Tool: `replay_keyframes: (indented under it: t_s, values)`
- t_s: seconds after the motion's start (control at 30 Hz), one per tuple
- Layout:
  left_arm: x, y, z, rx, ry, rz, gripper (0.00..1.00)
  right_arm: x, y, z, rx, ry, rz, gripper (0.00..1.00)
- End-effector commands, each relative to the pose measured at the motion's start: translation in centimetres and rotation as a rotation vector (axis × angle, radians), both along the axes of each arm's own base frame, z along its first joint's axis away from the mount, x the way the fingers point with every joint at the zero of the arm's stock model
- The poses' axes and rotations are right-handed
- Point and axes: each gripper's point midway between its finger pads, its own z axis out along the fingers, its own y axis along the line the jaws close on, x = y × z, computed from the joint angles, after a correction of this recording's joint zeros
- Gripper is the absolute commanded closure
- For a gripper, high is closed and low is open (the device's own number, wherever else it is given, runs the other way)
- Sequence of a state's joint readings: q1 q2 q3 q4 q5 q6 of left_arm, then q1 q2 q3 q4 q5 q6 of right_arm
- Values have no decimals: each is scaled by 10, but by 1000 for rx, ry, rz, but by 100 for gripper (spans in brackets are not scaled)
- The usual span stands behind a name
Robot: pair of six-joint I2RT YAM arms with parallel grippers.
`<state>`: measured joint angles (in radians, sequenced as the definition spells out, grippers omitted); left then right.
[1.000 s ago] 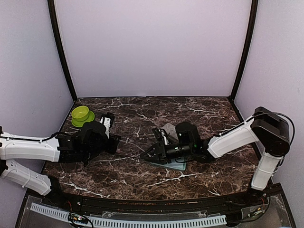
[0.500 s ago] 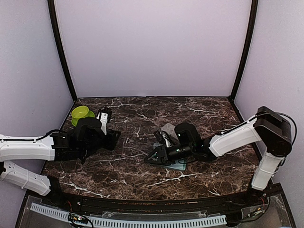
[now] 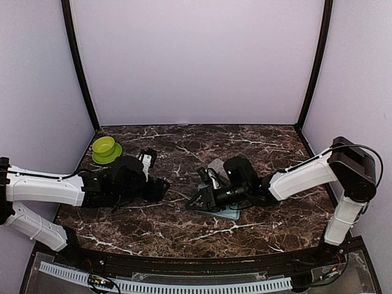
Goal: Organize the sunglasses
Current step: Fold the left temple of the sunglasses on the sunglasses.
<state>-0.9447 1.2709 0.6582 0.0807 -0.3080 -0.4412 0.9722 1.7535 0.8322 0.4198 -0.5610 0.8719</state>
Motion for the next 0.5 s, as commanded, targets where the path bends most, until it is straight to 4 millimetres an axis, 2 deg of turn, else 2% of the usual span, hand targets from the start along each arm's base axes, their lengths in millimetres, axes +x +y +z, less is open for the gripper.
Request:
replay_keyframes:
  t_s: [0.0,0.47]
  values:
    - [5,-13,9,-31,5,-15,28,7,5,24,59,-58,-3,71]
    - [-10,-12,-17,19,124,-51,27,12,3,28,44,-101,-21,72]
